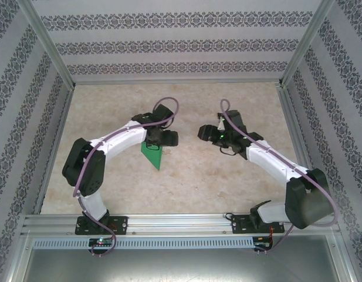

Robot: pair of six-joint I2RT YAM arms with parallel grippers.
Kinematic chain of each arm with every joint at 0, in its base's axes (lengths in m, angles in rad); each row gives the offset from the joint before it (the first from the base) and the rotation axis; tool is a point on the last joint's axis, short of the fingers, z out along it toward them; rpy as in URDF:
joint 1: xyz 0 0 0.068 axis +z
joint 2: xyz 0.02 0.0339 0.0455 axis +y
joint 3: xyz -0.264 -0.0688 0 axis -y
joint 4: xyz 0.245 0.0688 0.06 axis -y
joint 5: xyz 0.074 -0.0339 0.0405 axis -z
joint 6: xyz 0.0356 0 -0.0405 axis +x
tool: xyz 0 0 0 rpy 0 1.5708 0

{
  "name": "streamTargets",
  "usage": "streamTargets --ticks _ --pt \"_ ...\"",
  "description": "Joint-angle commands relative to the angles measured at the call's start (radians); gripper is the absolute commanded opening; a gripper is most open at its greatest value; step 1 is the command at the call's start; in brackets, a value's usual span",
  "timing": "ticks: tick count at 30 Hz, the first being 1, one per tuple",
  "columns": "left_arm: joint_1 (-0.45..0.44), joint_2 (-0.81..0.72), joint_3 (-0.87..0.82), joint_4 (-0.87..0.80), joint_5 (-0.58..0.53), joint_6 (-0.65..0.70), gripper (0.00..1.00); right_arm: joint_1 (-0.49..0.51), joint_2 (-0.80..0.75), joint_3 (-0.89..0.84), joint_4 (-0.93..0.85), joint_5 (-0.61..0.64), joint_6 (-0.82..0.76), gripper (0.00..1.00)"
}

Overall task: Fold a paper plane with a square sheet of paper (pick it up from the middle)
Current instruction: Turn over the paper at the center of the table, then move the paper to the center of the table.

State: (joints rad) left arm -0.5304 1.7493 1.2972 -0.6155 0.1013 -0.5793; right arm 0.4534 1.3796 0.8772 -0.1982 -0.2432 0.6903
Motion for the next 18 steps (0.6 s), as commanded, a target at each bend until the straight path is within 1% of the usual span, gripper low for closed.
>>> streamTargets --ticks 1,4,6,9,14,18 --pt "0.106 -0.076 -0.087 0.104 0.069 -0.045 0.94 0.135 0.099 0.078 0.009 0.053 0.048 0.6" --pt "0.211 -0.147 -0.18 0.137 0.075 -0.057 1.0 0.243 0.203 0.164 0.026 0.06 0.079 0.52" --pt "0.265 -0.195 -0.236 0.155 0.067 -0.054 1.0 0.305 0.271 0.223 0.034 0.075 0.09 0.5" --pt "0.34 -0.255 -0.298 0.162 0.054 -0.067 1.0 0.368 0.406 0.347 0.004 0.047 0.108 0.45" --pt "0.426 -0.332 -0.374 0.16 0.047 -0.075 1.0 0.41 0.583 0.498 -0.031 0.001 0.129 0.41" --pt "0.459 -0.359 -0.414 0.158 0.056 -0.079 1.0 0.412 0.688 0.602 -0.12 -0.023 0.124 0.41"
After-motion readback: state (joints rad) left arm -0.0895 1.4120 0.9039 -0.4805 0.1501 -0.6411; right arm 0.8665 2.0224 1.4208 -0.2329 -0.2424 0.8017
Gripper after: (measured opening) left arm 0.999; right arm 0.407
